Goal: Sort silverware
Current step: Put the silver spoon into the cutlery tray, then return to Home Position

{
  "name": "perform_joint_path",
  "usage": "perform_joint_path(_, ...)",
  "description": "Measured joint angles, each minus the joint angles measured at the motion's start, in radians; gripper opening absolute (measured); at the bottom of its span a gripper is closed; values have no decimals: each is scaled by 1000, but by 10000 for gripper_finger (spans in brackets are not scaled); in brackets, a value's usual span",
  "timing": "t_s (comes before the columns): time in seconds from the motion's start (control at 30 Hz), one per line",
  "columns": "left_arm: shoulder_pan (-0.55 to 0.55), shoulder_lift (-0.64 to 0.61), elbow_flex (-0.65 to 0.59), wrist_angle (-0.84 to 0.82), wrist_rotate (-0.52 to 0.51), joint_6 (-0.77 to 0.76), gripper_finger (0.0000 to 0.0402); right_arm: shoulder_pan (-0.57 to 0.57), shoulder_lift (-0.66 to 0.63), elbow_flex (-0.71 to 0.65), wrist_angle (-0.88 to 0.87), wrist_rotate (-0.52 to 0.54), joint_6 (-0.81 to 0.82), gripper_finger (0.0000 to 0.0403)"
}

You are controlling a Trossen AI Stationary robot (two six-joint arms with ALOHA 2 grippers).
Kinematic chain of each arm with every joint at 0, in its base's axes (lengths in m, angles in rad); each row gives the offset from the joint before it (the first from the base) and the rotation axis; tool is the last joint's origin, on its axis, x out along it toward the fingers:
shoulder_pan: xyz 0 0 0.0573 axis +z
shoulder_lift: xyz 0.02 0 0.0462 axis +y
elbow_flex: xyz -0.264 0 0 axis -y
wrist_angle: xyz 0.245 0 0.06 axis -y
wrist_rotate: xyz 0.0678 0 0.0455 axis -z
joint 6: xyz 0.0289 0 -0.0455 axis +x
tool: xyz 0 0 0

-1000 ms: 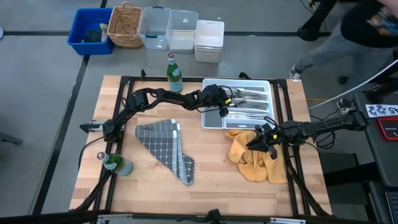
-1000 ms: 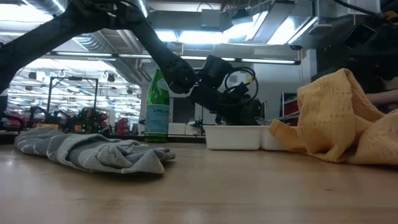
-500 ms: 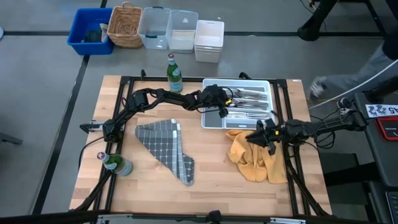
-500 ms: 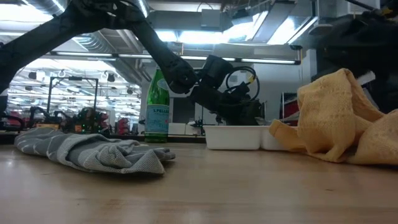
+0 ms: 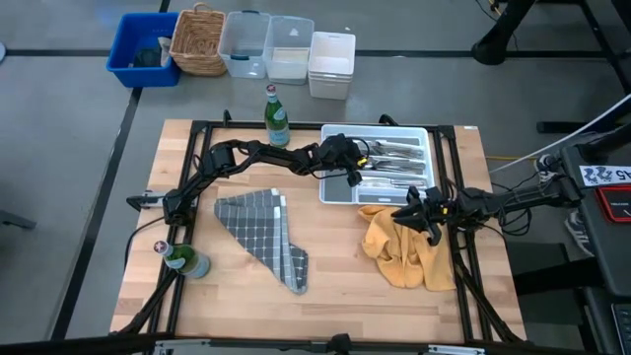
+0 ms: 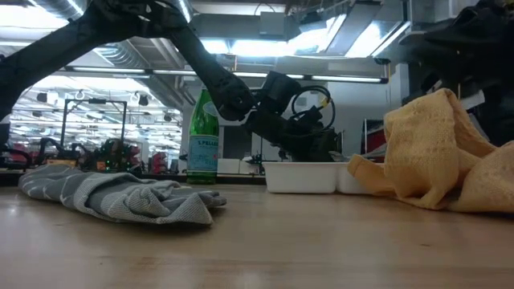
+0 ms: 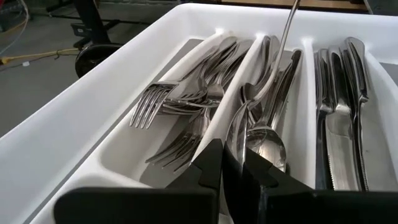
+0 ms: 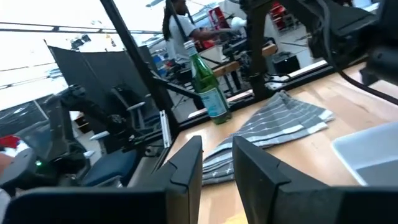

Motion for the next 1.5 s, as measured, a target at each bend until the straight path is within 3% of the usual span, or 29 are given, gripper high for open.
perform_joint_path(0.33, 0, 0, 0, -3, 1, 19, 22, 0, 0, 9, -31, -24, -2, 89)
perform_joint_path(0.73, -7, 0, 4, -3, 4, 25, 108, 0, 0, 11, -52, -23, -2, 89)
perform_joint_path(1.13, -7, -67, 5, -29, 3, 9, 114, 0, -12, 12, -45, -31, 28, 89)
perform_joint_path(1.33, -14, -142, 6, -60, 1, -13, 114, 0, -85, 12, -44, -68, 29, 89)
perform_joint_path(1.5, -29, -229, 6, -176, 1, -1, 114, 0, -176, 13, -52, -65, -2, 89)
